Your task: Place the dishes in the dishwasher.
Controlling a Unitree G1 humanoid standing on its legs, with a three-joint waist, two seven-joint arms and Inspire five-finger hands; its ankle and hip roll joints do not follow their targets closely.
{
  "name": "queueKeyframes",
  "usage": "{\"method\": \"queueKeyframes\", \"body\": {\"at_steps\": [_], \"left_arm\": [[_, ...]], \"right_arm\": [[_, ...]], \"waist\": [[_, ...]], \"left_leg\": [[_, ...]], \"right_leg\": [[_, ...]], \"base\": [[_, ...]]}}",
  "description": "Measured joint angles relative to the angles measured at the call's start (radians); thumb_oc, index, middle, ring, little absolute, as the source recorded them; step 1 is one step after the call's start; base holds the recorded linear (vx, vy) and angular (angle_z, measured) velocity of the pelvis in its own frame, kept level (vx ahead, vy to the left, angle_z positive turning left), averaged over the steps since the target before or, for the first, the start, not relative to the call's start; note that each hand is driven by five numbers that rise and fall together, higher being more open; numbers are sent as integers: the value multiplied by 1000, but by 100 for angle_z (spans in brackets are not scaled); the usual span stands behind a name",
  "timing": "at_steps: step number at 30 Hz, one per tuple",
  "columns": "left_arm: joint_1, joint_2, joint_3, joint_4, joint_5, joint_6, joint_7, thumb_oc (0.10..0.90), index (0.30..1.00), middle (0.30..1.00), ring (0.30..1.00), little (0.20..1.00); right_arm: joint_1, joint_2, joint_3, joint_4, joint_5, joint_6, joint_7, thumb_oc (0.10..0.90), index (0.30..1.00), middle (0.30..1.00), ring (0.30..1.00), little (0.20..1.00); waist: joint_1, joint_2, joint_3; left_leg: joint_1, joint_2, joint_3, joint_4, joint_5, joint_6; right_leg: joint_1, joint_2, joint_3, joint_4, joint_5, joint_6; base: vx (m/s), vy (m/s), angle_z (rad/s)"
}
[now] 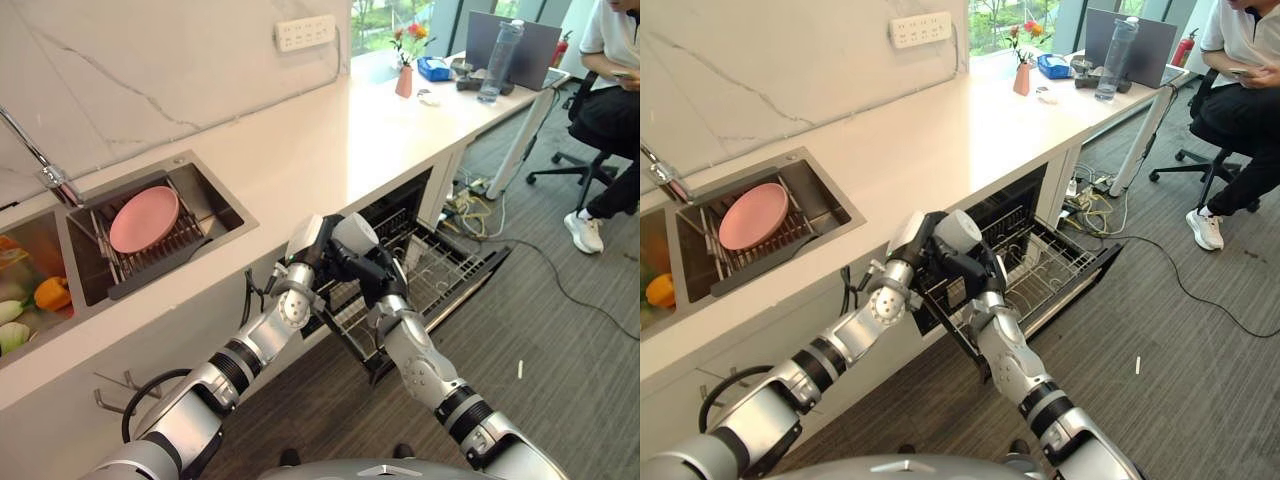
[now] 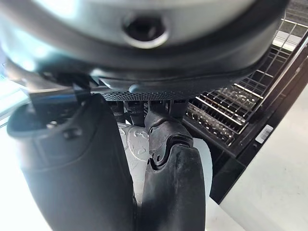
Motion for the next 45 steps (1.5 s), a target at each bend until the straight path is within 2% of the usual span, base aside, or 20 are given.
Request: {"method": "queueKeyframes", "body": {"at_steps": [13,14,15,17,21,26,28,31,41,44,45], "left_arm": [[-19,-2,-4,9,-12,1,14,409,314,314,314,314],[-20,-2,-4,9,-13,1,14,496,444,444,444,444],[-22,-2,-4,9,-15,1,14,709,764,764,764,764],[-25,-3,-4,9,-23,1,14,800,900,900,900,900],[-27,1,-4,-12,-72,0,-12,800,900,900,900,900],[-1,37,27,-163,-97,-5,-66,800,900,900,900,900],[43,53,38,-270,-125,-42,-100,800,900,900,900,900],[74,39,57,-320,-160,-68,-107,800,900,900,900,900],[84,29,56,-318,-178,-81,-119,800,900,900,900,900],[100,31,57,-318,-178,-98,-127,800,900,900,900,900],[141,34,60,-319,-190,-111,-148,800,900,900,900,900]], "right_arm": [[0,37,-2,-16,-37,-50,-89,400,300,300,300,300],[0,38,-2,-20,-37,-51,-95,400,300,300,300,300],[0,39,-2,-21,-37,-53,-100,400,300,300,300,300],[0,40,-3,-29,-37,-56,-113,400,300,300,300,300],[0,41,-25,-43,-19,-58,-137,400,300,300,300,300],[0,63,-89,-91,40,-72,-162,400,300,300,300,300],[0,75,-151,-109,40,-95,-181,400,300,300,300,300],[0,78,-190,-116,40,-115,-194,400,300,300,300,300],[1,89,-219,-117,39,-121,-239,400,300,300,300,300],[2,68,-220,-117,25,-120,-245,400,300,300,300,300],[7,39,-228,-117,-17,-109,-246,400,300,300,300,300]], "waist": [[0,0,0],[0,0,0],[0,0,0],[0,1,0],[4,2,0],[14,6,2],[29,8,2],[42,10,3],[53,15,3],[52,15,3],[53,15,3]], "left_leg": [[0,0,-1,0,0,0],[0,0,-2,0,0,0],[0,0,-2,0,0,0],[0,0,-2,0,0,0],[-2,0,-6,-1,0,0],[-2,0,-10,-5,0,0],[-2,-1,-11,-4,0,0],[1,-2,-22,-5,0,0],[-2,-3,-29,-1,0,0],[-2,-4,-28,-1,0,0],[-2,-4,-28,-1,0,0]], "right_leg": [[1,0,-1,0,0,0],[1,0,-1,-1,0,0],[1,0,-1,-1,0,0],[1,0,-2,-1,0,0],[3,0,-6,-1,0,0],[5,0,-10,-1,-1,-1],[7,-1,-11,-1,-2,0],[17,-1,-22,-2,-7,1],[18,-2,-28,-1,-9,3],[18,-2,-28,-1,-9,3],[18,-2,-29,-1,-9,3]], "base": [[0,0,0],[0,0,0],[0,0,0],[0,0,0],[0,2,2],[0,0,0],[0,-3,3],[3,-1,10],[2,-1,2],[0,0,0],[0,0,0]]}}
